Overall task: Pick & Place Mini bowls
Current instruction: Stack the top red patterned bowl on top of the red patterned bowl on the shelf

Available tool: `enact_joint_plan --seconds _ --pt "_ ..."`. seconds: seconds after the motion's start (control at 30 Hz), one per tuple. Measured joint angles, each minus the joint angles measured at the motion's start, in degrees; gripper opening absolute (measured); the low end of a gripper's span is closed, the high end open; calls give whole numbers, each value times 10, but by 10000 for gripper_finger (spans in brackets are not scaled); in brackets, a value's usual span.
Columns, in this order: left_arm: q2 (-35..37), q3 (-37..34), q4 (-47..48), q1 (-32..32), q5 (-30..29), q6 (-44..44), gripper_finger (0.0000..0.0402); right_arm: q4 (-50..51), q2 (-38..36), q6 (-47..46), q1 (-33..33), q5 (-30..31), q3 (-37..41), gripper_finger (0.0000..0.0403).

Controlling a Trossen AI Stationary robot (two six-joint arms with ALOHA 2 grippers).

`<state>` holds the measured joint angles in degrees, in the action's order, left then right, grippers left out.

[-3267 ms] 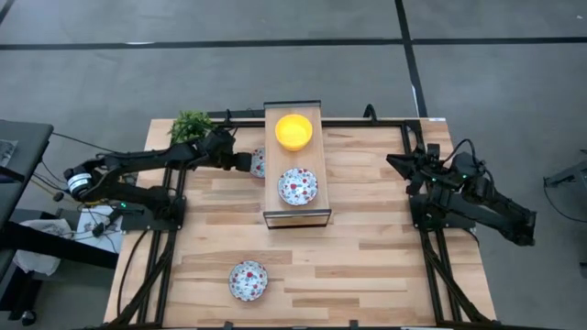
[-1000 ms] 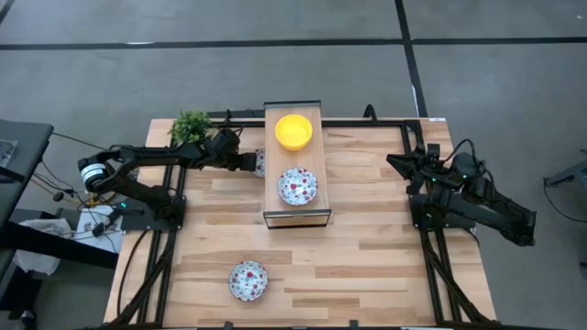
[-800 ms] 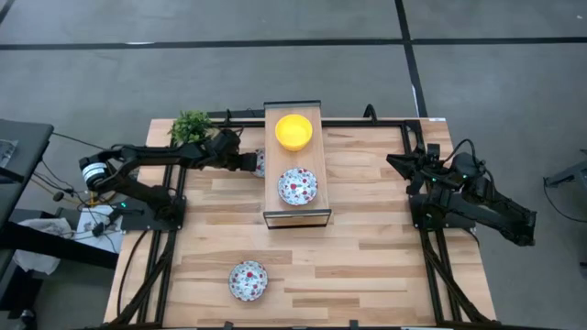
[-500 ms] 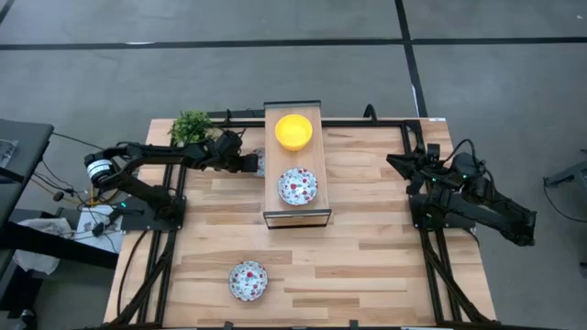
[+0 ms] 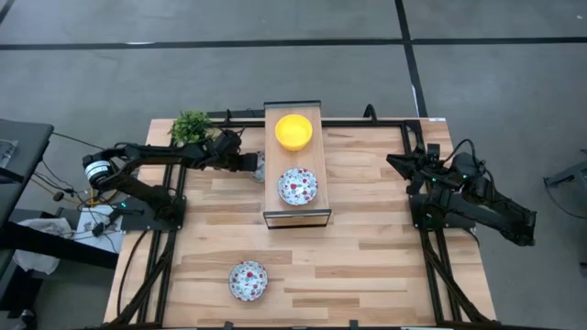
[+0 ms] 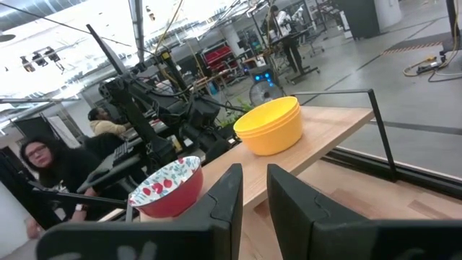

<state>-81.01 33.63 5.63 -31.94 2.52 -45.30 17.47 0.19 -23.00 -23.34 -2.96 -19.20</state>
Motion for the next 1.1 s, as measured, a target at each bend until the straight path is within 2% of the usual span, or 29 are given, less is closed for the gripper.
enact_joint_plan --seconds 0.23,0.4,0.67,0.9,1.1 --pt "2 0 8 0 8 0 9 0 0 -1 0 0 0 54" --pt "33 0 78 0 10 2 9 0 0 -2 0 0 0 54" --pt "145 0 207 0 5 17 9 0 0 -2 0 0 0 54" --pt "249 0 285 6 6 28 8 -5 0 -31 0 0 0 54" --pt "325 0 320 31 7 28 8 -51 0 -31 0 0 0 54"
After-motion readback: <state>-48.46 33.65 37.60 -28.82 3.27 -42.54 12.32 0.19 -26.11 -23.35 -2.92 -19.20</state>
